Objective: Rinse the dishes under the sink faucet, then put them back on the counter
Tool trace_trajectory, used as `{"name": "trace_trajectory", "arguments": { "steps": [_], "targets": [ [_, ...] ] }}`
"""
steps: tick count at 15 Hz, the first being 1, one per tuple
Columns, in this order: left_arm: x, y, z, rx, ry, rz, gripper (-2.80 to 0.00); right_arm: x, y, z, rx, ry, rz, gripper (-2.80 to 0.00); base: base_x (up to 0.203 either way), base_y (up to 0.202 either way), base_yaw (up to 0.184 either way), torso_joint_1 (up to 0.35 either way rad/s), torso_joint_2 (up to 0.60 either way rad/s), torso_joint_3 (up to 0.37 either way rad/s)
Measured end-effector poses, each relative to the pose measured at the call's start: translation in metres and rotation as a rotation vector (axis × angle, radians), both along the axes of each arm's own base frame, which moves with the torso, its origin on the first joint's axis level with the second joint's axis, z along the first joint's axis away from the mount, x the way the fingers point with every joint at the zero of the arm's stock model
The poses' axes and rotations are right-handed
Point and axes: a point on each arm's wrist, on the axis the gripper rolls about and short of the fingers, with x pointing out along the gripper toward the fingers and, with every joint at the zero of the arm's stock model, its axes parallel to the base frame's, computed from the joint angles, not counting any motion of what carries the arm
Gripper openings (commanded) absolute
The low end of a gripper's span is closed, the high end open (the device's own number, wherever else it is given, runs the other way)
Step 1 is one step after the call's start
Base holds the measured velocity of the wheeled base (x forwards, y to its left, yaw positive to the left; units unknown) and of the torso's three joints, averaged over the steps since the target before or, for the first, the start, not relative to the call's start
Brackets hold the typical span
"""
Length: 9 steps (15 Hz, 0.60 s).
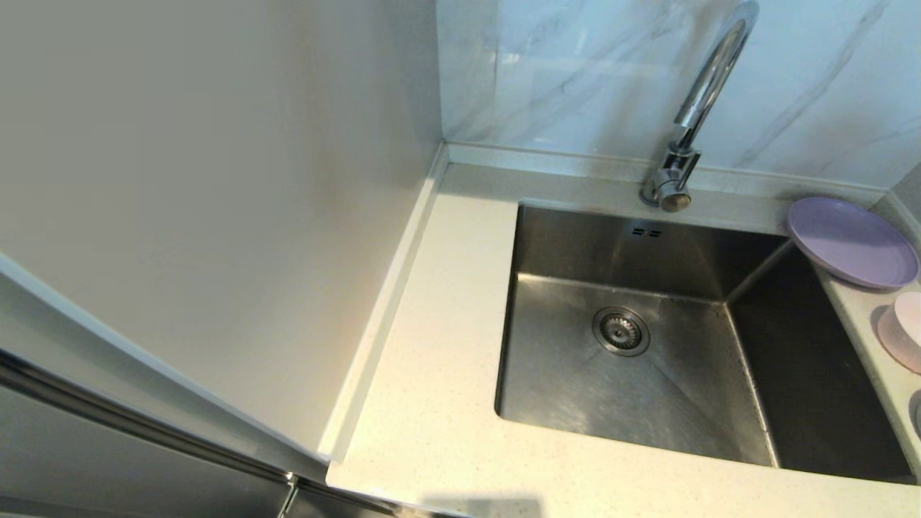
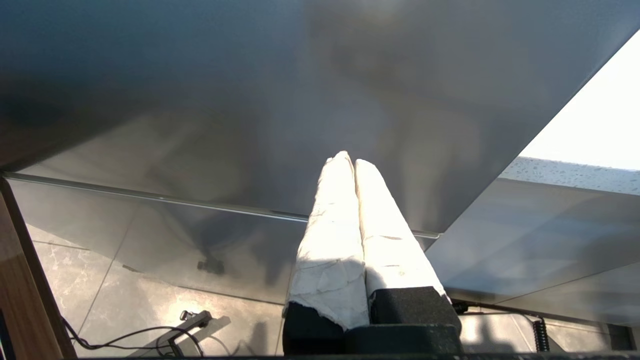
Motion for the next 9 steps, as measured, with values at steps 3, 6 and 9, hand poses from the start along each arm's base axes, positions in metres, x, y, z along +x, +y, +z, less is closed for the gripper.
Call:
{"name": "trace_trajectory", "arguments": {
  "steps": [3, 6, 9],
  "targets": [
    [0.0, 0.0, 0.0, 0.0, 0.0, 0.0, -2.8, 0.0004, 0.0002, 0.0, -0.023, -0.007, 0.012, -2.8, 0.0, 0.0, 0.0, 0.0, 0.0, 0.0],
    [0.0, 0.0, 0.0, 0.0, 0.0, 0.001, -2.8, 0.0004, 0.0002, 0.0001, -0.012, -0.008, 0.012, -2.8, 0.0, 0.0, 0.0, 0.0, 0.0, 0.0],
    [0.0, 0.0, 0.0, 0.0, 0.0, 0.0, -2.8, 0.0006, 0.0002, -0.0003, -0.008, -0.01, 0.011, -2.8, 0.0, 0.0, 0.0, 0.0, 0.0, 0.0]
  ]
}}
